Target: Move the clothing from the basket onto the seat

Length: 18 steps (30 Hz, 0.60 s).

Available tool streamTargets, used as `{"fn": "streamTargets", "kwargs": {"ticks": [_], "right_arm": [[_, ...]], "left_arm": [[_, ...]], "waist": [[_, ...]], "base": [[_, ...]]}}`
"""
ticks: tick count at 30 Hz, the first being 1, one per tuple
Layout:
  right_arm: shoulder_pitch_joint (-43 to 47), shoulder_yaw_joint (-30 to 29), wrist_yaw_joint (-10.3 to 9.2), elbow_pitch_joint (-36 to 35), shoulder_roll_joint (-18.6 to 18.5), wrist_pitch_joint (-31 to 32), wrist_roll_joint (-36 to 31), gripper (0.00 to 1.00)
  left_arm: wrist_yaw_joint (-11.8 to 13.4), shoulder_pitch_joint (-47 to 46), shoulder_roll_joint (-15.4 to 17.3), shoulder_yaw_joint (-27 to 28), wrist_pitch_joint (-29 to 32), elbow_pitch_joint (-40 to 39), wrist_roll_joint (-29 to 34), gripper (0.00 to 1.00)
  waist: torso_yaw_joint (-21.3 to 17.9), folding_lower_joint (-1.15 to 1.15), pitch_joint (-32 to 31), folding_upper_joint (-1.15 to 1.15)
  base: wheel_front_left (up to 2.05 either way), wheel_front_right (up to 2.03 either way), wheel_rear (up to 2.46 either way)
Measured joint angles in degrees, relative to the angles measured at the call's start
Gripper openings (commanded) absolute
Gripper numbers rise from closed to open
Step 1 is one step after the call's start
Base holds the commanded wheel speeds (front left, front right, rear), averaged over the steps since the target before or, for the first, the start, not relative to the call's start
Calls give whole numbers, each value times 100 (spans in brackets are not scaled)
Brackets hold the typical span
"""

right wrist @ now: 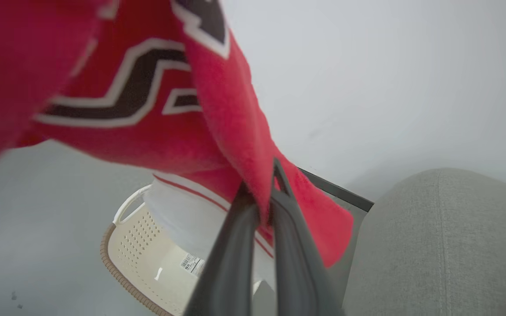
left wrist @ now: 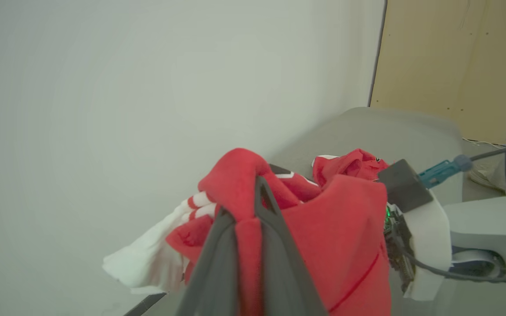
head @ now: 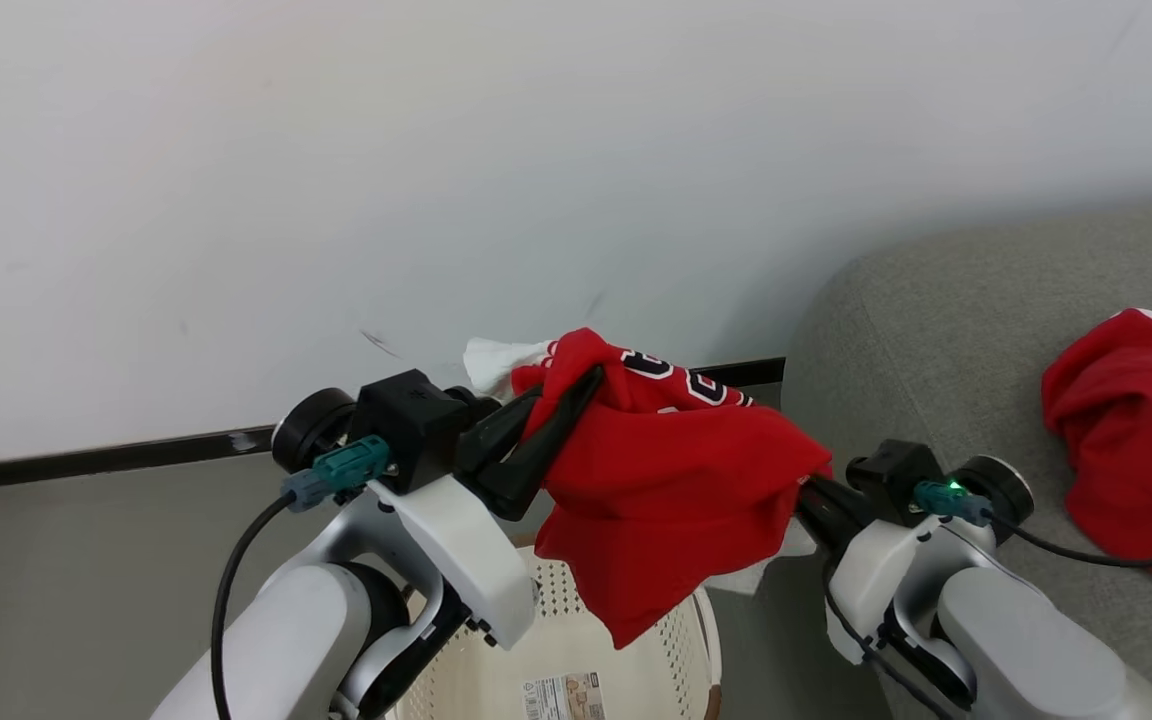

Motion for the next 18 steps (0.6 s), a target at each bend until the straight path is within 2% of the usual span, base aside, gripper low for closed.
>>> {"fn": "streamTargets", "kwargs": {"ticks": [2,3,4,5,7,8,9,10,18], "right_arm": [[1,-115,0,-68,-76,0,1,0],[2,-185,0,-118,-110,0,2,0],[2,-267,0,-154,-137,0,14,0],[2,-335,0,-190,-171,0,48,0],[2,-467,0,-260,-237,0,62,0],[2,-528,0,-309,-270,0,62,0],[1,-602,0,-347,-291,0,62,0],[1,-680,0,-386,-307,0,62,0],[-16,-1195,0,-755,-399,0,57,0]], "left_arm": [[49,75,-10,75,-46,36,-82,1],[80,119,-15,111,-78,54,-122,11],[90,152,-14,138,-102,76,-145,29],[101,197,-16,178,-135,90,-153,42],[145,272,-21,230,-180,136,-193,45],[146,321,-23,259,-218,153,-216,52],[164,369,-27,274,-263,170,-245,84],[191,421,-40,293,-312,186,-268,100],[207,722,-133,389,-649,302,-367,100]], "waist": [[-32,0,1,0],[-49,0,2,0],[-67,0,3,0],[-87,0,3,0],[-128,0,5,0],[-151,0,6,0],[-174,0,7,0],[-200,0,9,0],[-418,0,25,0]], "base": [[0,0,0],[0,0,0],[0,0,0],[0,0,0],[0,0,0],[0,0,0],[0,0,0],[0,0,0],[0,0,0]]}}
